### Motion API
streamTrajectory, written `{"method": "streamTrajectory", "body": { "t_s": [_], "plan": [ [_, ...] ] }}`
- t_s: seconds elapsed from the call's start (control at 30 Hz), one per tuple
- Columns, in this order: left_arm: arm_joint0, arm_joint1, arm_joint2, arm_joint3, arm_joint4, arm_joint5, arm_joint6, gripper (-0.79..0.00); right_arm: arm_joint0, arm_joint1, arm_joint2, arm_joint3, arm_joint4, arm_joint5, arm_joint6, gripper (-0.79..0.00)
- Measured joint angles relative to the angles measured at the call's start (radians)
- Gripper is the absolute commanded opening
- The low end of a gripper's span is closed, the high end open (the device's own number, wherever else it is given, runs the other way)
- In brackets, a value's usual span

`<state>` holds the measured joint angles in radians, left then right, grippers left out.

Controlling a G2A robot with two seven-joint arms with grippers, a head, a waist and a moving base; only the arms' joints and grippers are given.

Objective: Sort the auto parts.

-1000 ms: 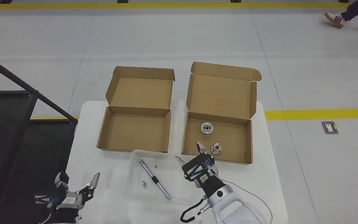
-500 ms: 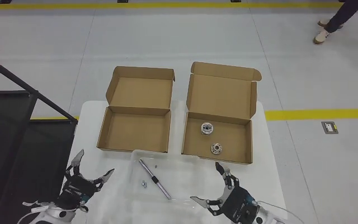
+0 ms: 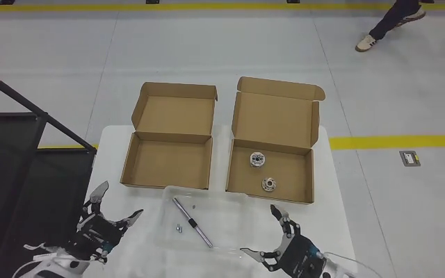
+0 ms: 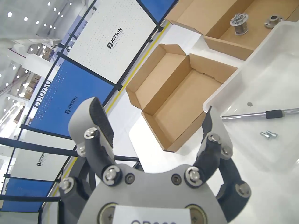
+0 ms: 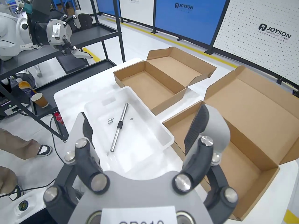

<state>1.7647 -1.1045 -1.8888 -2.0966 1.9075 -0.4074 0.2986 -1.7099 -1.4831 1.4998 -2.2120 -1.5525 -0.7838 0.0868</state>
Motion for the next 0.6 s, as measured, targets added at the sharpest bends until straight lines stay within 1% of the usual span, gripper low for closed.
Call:
{"method": "streamTrajectory", "body": {
  "t_s": [0.03,0.13,0.23,0.27,0.33,0.37,0.47,0.53,0.6],
  "plan": [
    [0.000,0.001,0.012,0.005,-0.003,-0.022,-0.005,0.000,0.005,0.001,-0.008,0.008,0.010,-0.010,-0.010,0.000],
    [-0.040,0.009,0.050,0.011,0.037,-0.121,-0.034,0.000,0.049,0.011,-0.028,0.054,0.051,-0.115,-0.066,0.000],
    [-0.112,0.023,0.085,0.022,0.109,-0.236,-0.038,0.000,0.097,0.021,-0.036,0.090,0.068,-0.207,-0.085,0.000],
    [-0.148,0.030,0.098,0.026,0.144,-0.290,-0.031,0.000,0.110,0.026,-0.044,0.093,0.068,-0.227,-0.086,0.000],
    [-0.203,0.041,0.120,0.034,0.199,-0.374,-0.014,0.000,0.120,0.036,-0.066,0.088,0.060,-0.231,-0.085,0.000],
    [-0.241,0.051,0.137,0.037,0.243,-0.437,-0.001,0.000,0.119,0.044,-0.077,0.081,0.054,-0.230,-0.087,0.000],
    [-0.338,0.074,0.192,0.056,0.360,-0.576,0.040,0.000,0.103,0.069,-0.089,0.061,0.041,-0.228,-0.114,0.000],
    [-0.384,0.091,0.242,0.078,0.432,-0.608,0.078,0.000,0.085,0.088,-0.090,0.043,0.026,-0.228,-0.136,0.000],
    [-0.427,0.118,0.308,0.101,0.531,-0.607,0.134,0.000,0.056,0.111,-0.084,0.020,0.006,-0.228,-0.177,0.000]
  ]
}}
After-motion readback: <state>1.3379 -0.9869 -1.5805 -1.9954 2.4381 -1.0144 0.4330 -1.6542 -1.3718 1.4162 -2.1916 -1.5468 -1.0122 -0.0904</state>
